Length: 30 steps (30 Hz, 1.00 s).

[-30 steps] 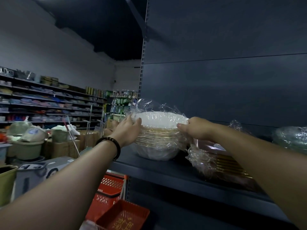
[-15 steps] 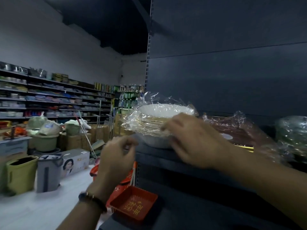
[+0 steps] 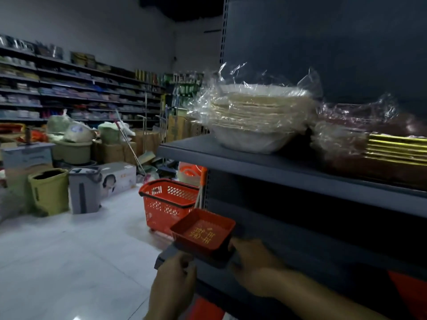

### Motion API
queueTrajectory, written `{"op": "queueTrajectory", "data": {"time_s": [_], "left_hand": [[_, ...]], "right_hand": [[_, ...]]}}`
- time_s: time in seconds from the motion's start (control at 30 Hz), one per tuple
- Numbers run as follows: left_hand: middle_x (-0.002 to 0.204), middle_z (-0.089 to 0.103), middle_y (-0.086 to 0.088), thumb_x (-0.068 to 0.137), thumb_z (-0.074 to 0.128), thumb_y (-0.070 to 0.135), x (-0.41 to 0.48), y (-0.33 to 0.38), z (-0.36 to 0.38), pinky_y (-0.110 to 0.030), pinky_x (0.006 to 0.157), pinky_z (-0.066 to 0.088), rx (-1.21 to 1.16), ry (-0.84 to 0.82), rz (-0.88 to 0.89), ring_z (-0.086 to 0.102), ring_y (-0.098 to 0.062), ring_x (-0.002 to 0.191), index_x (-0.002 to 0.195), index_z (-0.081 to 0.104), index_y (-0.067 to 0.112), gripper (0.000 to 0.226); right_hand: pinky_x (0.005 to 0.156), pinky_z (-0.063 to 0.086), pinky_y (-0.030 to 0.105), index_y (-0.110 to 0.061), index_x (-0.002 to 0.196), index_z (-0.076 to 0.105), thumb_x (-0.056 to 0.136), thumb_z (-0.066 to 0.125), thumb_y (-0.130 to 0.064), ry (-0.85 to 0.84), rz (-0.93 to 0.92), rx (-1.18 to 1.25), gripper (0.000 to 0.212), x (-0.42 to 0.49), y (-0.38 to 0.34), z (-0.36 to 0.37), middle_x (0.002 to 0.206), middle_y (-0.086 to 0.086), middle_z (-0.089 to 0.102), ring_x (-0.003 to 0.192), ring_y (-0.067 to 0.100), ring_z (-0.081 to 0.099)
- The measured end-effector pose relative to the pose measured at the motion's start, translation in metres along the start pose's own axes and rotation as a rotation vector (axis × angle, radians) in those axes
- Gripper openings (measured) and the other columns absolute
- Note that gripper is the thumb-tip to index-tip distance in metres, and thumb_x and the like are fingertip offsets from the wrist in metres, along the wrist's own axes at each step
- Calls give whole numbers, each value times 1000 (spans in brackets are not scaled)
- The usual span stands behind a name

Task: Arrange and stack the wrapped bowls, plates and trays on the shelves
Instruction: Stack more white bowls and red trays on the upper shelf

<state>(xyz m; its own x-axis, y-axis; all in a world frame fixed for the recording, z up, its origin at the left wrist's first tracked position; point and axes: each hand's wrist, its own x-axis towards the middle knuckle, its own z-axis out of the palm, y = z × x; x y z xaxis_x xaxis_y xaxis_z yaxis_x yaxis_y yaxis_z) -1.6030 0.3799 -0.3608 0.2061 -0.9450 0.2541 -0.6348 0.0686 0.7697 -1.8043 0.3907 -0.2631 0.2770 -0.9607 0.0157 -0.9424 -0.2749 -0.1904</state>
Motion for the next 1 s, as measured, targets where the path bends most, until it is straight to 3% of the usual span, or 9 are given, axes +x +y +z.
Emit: {"op": "queueTrajectory", "data": {"time_s": [0.2,0.3,0.4,0.53,0.67,0.73,0.83,0.93,1.0], "left_hand": [[127,67,10,101,64,38,21,-15,21,-26,92,53,49,-135,3,65,-7,106,129,65,32,29],[136,65,9,99,65,43,30,-27,29,-28,97,54,68,-199,-9,64,-8,112,134,61,33,36],[137,63,7,98,66,42,37,-34,32,-34,102,55,61,-226,-40,64,-11,116,136,60,33,39],[133,67,5,102,64,33,41,-40,30,-25,94,52,19,-145,-31,64,-9,106,135,66,27,33],[134,65,4,104,63,27,36,-43,32,-10,71,46,-36,-110,-50,58,-1,93,135,64,24,31],[125,61,5,104,64,22,34,-41,33,-9,60,45,-79,-87,-50,56,2,83,131,59,26,27],[112,62,8,102,64,14,34,-41,30,-13,59,46,-147,-24,-82,60,0,83,123,55,27,26],[112,69,1,98,70,14,33,-46,31,-18,64,50,-193,37,-100,65,-6,87,124,56,29,34],[117,68,1,96,74,14,29,-48,33,-14,61,49,-186,-17,-61,67,-5,87,131,60,36,43]], "right_hand": [[109,47,42,-24,141,44,103,54,-24,49,-4,49,39,62,4,74,155,1,31,137,29,51],[119,38,41,-23,148,39,106,51,-20,36,-20,90,44,87,3,89,168,-6,20,148,24,38],[119,37,43,-21,149,39,106,48,-13,4,-33,90,45,104,2,103,160,-3,32,143,25,37],[118,35,44,-20,154,35,105,49,-13,-8,-5,1,52,114,3,116,150,4,44,137,29,40],[117,37,44,-21,152,39,105,52,-22,2,-13,-5,49,113,7,111,147,3,48,136,28,42],[113,42,45,-21,140,48,104,55,-28,-19,-3,16,37,108,14,102,141,4,53,132,28,48],[101,52,45,-25,121,56,100,59,-30,-26,1,72,21,92,32,95,127,1,62,119,25,60],[95,55,37,-34,122,61,98,64,-29,-17,0,88,24,67,54,91,126,-8,66,114,16,64],[98,56,35,-38,125,63,98,65,-27,-9,8,80,29,52,68,87,130,-11,67,115,12,64]]}}
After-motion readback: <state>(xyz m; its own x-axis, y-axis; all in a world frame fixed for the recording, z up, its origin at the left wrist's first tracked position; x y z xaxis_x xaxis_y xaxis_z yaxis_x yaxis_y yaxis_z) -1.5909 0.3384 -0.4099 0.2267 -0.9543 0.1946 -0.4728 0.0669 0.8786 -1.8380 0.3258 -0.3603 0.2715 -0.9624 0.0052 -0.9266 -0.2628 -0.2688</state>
